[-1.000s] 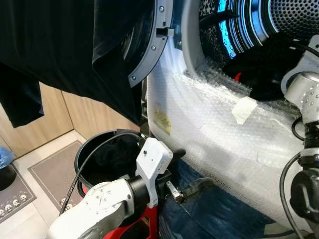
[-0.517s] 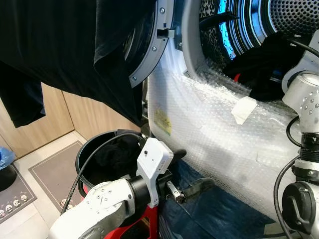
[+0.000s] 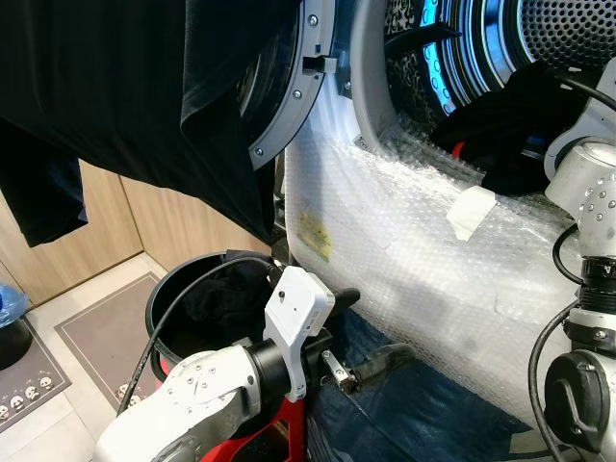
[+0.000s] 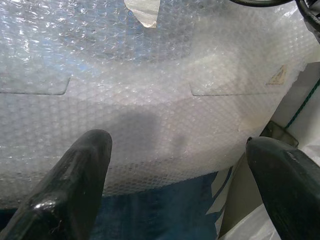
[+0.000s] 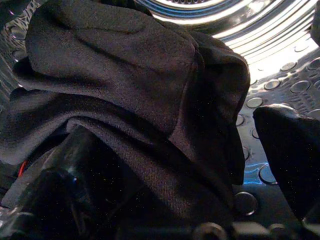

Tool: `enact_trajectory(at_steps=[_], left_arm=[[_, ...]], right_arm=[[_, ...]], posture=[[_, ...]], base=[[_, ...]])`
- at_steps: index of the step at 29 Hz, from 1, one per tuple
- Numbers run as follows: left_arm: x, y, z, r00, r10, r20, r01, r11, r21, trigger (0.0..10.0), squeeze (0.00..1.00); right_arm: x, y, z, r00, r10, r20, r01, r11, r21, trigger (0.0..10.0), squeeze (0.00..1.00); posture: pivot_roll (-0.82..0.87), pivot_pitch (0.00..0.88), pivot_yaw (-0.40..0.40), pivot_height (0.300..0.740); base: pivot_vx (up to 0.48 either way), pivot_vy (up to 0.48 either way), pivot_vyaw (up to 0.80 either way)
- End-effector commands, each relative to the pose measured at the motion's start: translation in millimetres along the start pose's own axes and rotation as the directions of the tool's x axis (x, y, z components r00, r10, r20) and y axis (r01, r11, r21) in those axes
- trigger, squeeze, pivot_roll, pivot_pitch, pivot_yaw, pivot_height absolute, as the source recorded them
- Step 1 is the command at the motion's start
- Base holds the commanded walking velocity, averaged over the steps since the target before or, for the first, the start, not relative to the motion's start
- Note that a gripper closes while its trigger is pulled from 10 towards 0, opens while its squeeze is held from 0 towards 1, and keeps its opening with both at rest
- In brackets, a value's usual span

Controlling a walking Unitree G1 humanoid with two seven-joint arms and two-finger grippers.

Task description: Clothes washing

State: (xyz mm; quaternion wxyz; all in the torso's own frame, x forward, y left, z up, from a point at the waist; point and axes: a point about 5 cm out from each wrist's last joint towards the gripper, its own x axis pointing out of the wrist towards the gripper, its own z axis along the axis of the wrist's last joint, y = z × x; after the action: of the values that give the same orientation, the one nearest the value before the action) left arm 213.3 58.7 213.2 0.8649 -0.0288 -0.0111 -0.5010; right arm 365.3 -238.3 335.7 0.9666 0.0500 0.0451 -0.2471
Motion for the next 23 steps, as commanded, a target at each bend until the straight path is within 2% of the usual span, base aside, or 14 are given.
enact_trajectory(at_steps=[1,7,8,9,10,15,16,20,23], left_arm=[[1.9,-1.2,1,1.0,-0.019,0.008,0.019,1.0,-0.001,10.0,0.0],[2.0,-1.0,1,1.0,-0.02,0.008,0.02,1.0,0.0,10.0,0.0],[2.1,1.9,2,1.0,-0.027,0.001,0.027,1.0,0.006,10.0,0.0],[2.1,4.0,2,0.999,-0.032,-0.004,0.032,0.999,0.01,10.0,0.0],[2.0,5.5,2,0.999,-0.032,-0.008,0.033,0.999,0.013,10.0,0.0],[1.4,6.8,3,1.0,-0.02,-0.005,0.02,1.0,0.017,10.0,0.0],[1.2,7.0,3,1.0,-0.015,-0.003,0.015,1.0,0.018,10.0,0.0],[0.9,7.1,4,1.0,-0.012,-0.001,0.012,1.0,0.017,10.0,0.0],[0.7,7.5,4,1.0,-0.013,-0.001,0.013,1.0,0.016,10.0,0.0]], right_arm=[[-2.1,-4.7,5,1.0,-0.013,0.016,0.013,1.0,0.01,10.0,1.0],[-8.5,-6.1,3,0.999,-0.033,0.028,0.033,0.999,0.002,10.0,1.0],[-24.7,-13.1,-2,0.995,0.015,0.094,-0.013,1.0,-0.018,10.0,0.4],[-38.6,-15.0,-6,0.988,0.073,0.135,-0.069,0.997,-0.032,10.0,0.0],[-48.1,-15.8,-9,0.981,0.115,0.159,-0.11,0.993,-0.043,10.0,0.0],[-53.0,-15.0,-9,0.968,0.153,0.199,-0.147,0.988,-0.046,10.0,0.0],[-53.9,-16.2,-10,0.964,0.163,0.209,-0.163,0.986,-0.015,10.0,0.0],[-54.7,-17.3,-11,0.959,0.173,0.222,-0.18,0.984,0.009,10.0,0.0],[-60.6,-18.1,-12,0.942,0.221,0.251,-0.242,0.969,0.055,10.0,0.0]], posture=[[-0.03,0.0,-0.084,0.74],[-0.03,0.0,-0.084,0.74],[-0.07,0.0,-0.021,0.74],[-0.06,0.0,-0.023,0.74],[-0.06,0.0,-0.023,0.74],[-0.06,0.0,-0.025,0.74],[-0.06,0.0,-0.025,0.74],[-0.06,0.0,-0.024,0.74],[-0.06,0.0,-0.021,0.74]], base=[[0.0,0.0,0.0],[0.0,0.0,0.0],[0.0,0.0,0.0],[0.0,0.0,0.0],[0.0,0.0,0.0],[0.0,0.0,0.0],[0.0,0.0,0.0],[0.0,0.0,0.0],[0.0,0.0,0.0]])
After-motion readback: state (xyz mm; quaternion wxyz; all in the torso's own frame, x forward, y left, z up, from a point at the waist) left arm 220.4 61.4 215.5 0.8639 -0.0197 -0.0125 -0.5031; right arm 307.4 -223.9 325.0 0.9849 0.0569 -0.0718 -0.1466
